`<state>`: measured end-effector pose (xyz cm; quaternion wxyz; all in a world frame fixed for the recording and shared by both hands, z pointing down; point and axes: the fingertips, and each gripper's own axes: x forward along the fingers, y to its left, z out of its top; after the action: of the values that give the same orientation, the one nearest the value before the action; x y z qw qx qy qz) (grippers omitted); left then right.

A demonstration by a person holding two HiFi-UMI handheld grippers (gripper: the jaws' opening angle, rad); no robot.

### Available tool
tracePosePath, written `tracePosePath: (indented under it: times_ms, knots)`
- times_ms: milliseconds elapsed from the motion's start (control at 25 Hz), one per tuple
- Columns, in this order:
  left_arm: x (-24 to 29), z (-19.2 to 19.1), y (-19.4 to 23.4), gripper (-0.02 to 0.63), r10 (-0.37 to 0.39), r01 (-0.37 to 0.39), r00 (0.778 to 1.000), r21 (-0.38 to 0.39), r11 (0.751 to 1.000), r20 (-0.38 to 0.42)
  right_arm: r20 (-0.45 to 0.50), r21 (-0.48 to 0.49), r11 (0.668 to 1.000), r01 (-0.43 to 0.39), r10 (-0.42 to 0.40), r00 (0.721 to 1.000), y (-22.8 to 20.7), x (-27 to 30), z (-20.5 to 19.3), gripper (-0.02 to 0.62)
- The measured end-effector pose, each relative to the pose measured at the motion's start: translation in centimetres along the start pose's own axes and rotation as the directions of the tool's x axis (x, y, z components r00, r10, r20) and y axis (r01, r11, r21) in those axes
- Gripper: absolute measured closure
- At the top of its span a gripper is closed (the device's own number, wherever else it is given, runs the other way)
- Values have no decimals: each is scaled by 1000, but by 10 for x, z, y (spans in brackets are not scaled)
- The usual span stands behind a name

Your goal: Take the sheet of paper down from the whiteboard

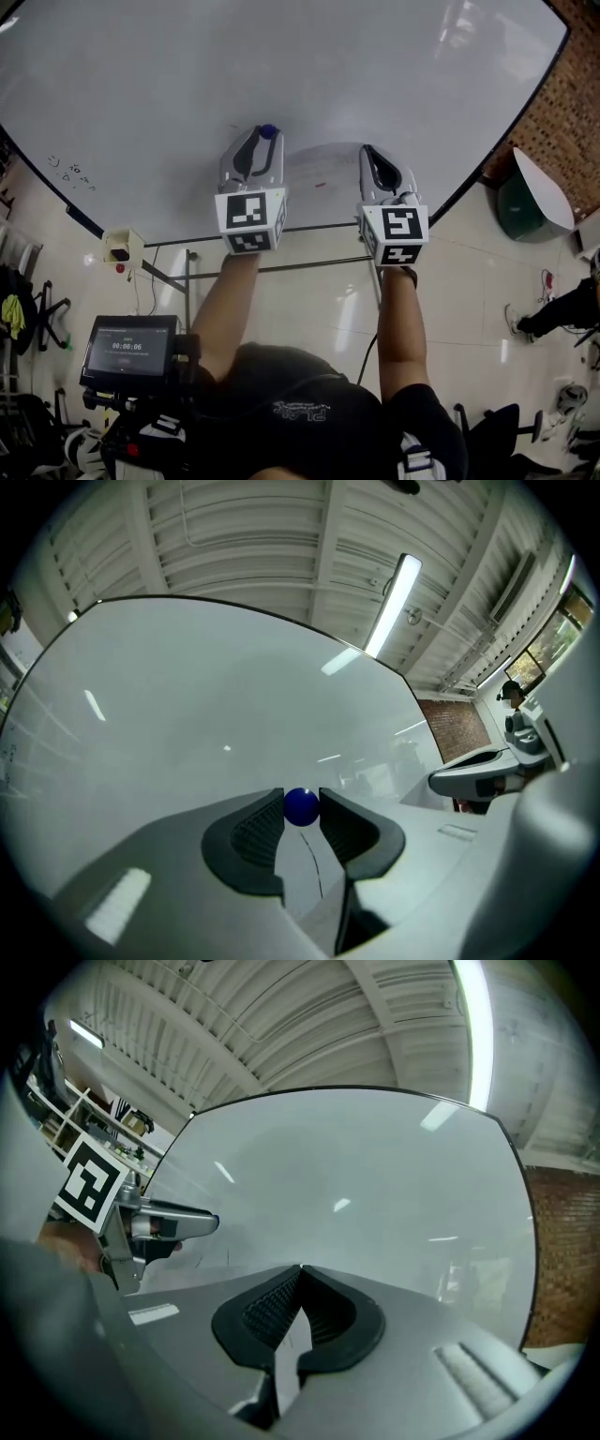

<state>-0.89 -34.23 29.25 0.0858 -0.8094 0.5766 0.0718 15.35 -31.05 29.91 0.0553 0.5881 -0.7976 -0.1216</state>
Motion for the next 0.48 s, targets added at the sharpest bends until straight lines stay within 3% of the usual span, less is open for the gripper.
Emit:
tracePosePath:
  times_ms: [280,480]
  knots:
    - [-20,-45,-32,486,-79,79,993,-2,997,-90,-83,83,994,74,-67,994,1,-38,-55,583]
    - [-67,-59,-24,486,-139,138,980,-17,990,-140,-140,127,982,137,-119,983,42,-68,-75,583]
